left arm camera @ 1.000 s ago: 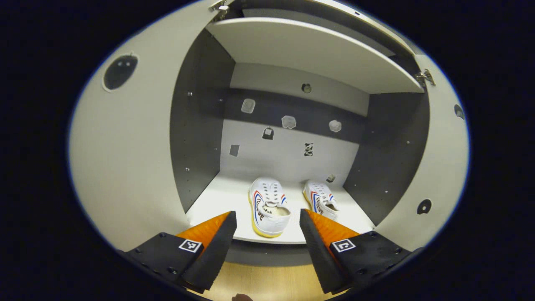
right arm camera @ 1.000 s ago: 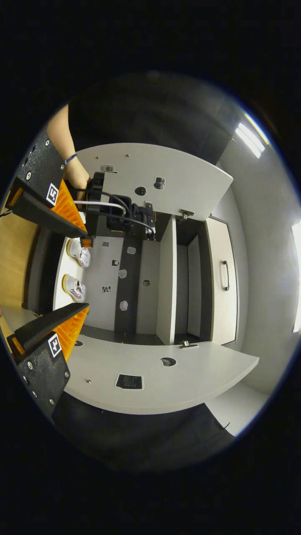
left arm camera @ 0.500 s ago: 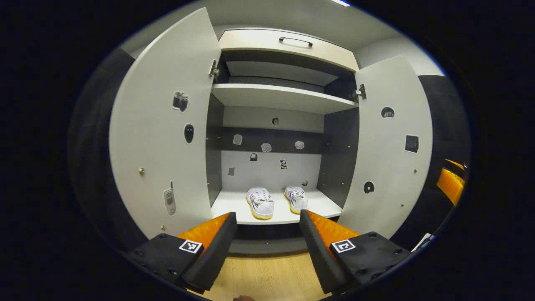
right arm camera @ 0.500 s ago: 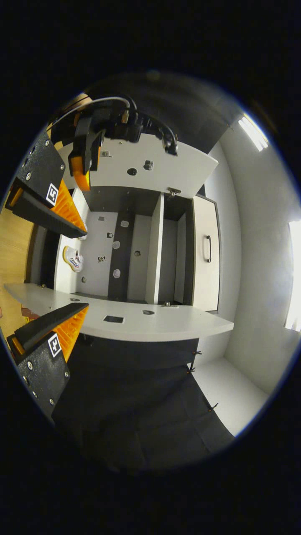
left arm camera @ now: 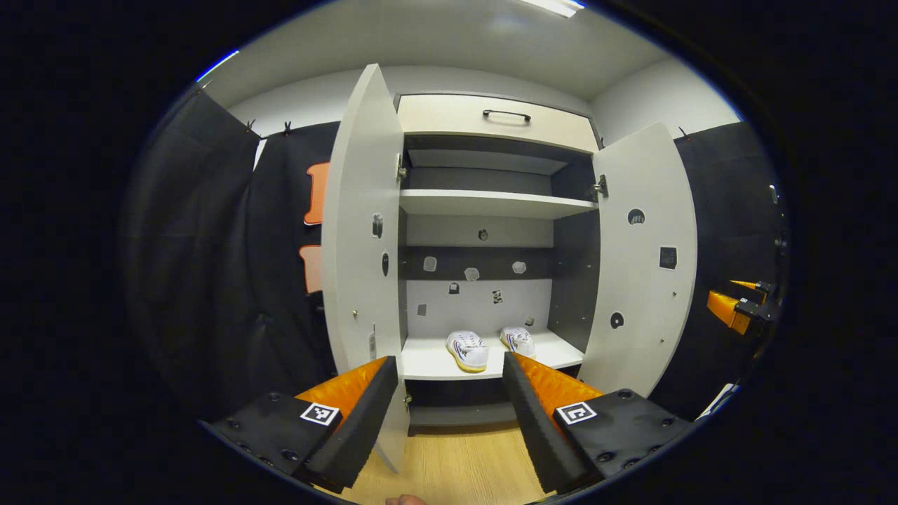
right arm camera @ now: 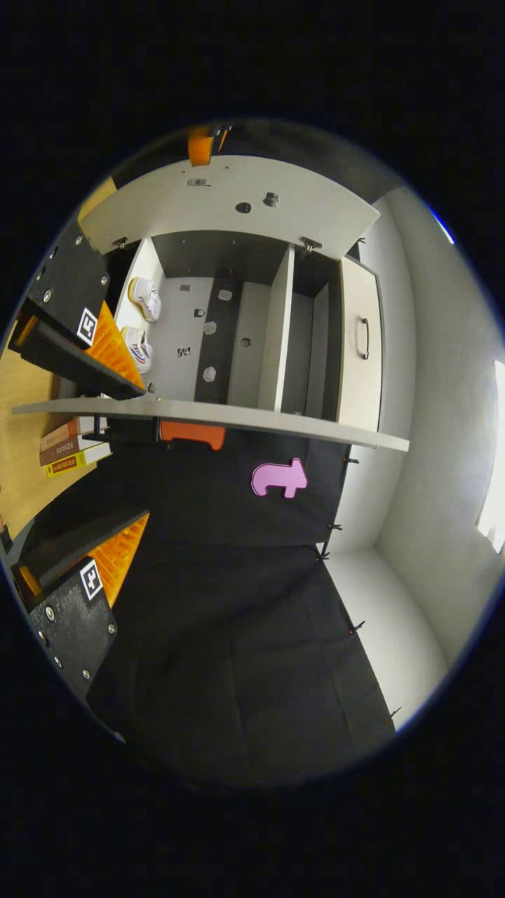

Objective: Grab one shoe with the right hand and put it into the shoe cabinet, grab the other shoe with the left hand and put it into the shoe cabinet; then close the right door with the right hand and the left door with the left hand.

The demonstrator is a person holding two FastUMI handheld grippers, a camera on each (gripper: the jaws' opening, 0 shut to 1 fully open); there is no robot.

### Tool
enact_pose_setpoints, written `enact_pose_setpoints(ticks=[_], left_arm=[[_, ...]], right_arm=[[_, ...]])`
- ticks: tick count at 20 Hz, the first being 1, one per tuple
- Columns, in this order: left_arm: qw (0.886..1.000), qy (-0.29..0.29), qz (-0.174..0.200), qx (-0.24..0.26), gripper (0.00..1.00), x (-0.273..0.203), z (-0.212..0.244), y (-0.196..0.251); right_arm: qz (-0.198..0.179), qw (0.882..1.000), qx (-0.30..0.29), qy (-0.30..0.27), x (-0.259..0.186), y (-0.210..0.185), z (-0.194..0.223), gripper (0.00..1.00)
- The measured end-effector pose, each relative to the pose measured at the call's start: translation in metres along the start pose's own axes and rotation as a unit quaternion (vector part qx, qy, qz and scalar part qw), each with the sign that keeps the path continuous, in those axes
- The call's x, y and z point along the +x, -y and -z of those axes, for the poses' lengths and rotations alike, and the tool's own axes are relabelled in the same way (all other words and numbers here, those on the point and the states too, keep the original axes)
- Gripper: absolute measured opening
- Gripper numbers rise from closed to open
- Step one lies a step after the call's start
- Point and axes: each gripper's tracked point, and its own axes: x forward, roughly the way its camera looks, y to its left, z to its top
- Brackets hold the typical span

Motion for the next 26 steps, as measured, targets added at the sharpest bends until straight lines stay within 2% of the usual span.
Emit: enact_pose_setpoints(ticks=[3,8,11,13,14,15,18,24,25,26], left_arm=[[1.0,0.011,-0.019,-0.005,0.96,-0.015,-0.006,-0.014],[0.998,0.011,-0.064,-0.001,0.97,-0.036,-0.004,-0.04],[0.997,0.015,-0.075,-0.014,0.96,-0.044,-0.007,-0.046],[0.996,0.016,-0.083,-0.025,0.96,-0.05,-0.01,-0.05],[0.996,0.018,-0.087,-0.024,0.97,-0.051,-0.011,-0.052],[0.995,0.019,-0.091,-0.022,0.96,-0.052,-0.011,-0.055],[0.995,0.021,-0.093,-0.023,0.95,-0.056,-0.015,-0.06],[0.995,0.021,-0.095,-0.031,0.95,-0.059,-0.016,-0.086],[0.995,0.023,-0.096,-0.032,0.96,-0.061,-0.016,-0.091],[0.994,0.023,-0.099,-0.033,0.95,-0.061,-0.017,-0.097]], right_arm=[[-0.003,1.0,0.001,-0.023,0.028,0.012,0.026,0.95],[-0.041,0.998,0.007,-0.046,0.06,0.0,0.058,0.95],[-0.072,0.994,0.054,-0.059,0.057,-0.014,0.065,0.9],[-0.09,0.991,0.074,-0.06,0.056,-0.022,0.069,0.83],[-0.091,0.992,0.072,-0.055,0.057,-0.024,0.069,0.9],[-0.093,0.992,0.071,-0.053,0.057,-0.028,0.069,0.77],[-0.11,0.99,0.078,-0.051,0.053,-0.046,0.068,0.66],[-0.15,0.985,0.075,-0.049,0.054,-0.102,0.064,0.64],[-0.155,0.984,0.075,-0.048,0.057,-0.113,0.063,0.54],[-0.155,0.984,0.076,-0.046,0.06,-0.12,0.062,0.64]])
